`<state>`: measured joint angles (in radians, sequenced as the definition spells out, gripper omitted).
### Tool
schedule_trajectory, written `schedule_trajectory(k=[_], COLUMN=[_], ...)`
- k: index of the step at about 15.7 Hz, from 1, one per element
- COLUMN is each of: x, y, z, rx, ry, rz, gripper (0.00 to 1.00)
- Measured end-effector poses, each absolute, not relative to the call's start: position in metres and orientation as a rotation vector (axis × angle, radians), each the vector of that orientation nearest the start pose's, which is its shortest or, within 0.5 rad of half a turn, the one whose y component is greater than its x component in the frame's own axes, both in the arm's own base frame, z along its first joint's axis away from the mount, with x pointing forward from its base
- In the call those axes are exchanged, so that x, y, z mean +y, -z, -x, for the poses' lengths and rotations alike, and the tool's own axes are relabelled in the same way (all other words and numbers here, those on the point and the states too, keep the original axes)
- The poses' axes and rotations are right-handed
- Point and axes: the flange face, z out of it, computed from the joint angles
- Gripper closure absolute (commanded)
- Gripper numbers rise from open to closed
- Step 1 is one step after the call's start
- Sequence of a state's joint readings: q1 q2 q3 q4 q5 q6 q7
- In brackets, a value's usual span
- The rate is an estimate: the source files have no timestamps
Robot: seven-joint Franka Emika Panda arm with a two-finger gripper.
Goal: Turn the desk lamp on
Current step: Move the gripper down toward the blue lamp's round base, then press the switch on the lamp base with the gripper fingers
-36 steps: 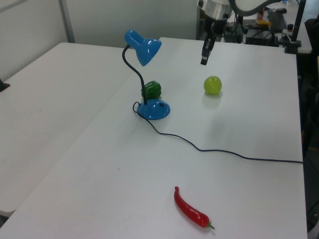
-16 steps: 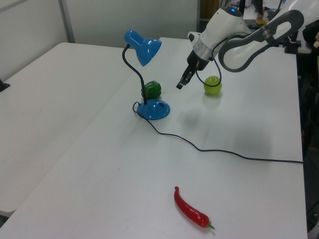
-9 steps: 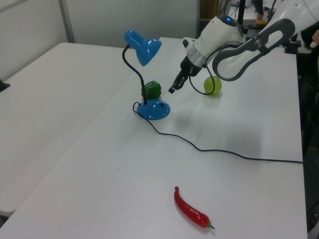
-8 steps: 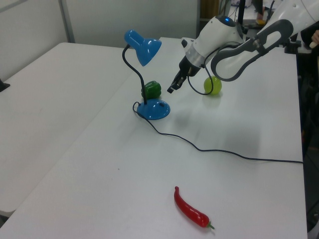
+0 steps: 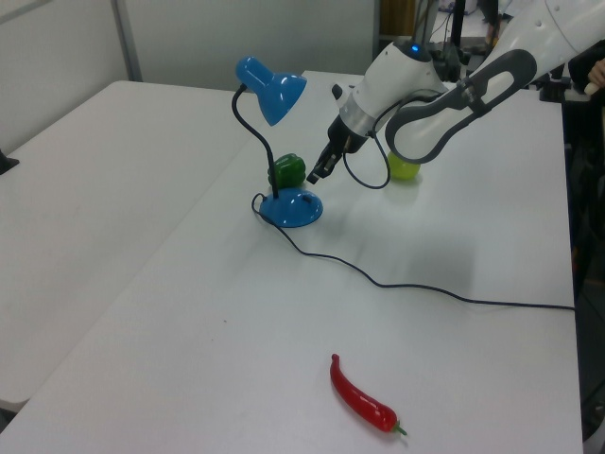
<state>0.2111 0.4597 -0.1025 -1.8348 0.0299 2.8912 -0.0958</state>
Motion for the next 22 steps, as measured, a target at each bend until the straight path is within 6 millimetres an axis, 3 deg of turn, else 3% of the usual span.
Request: schedule_trajectory(k=[22], x=[0.084], y=[-0.319], z=[-0.700], rx=[-0.316], ry=[0.901], rz=[3.022], gripper=[1.00])
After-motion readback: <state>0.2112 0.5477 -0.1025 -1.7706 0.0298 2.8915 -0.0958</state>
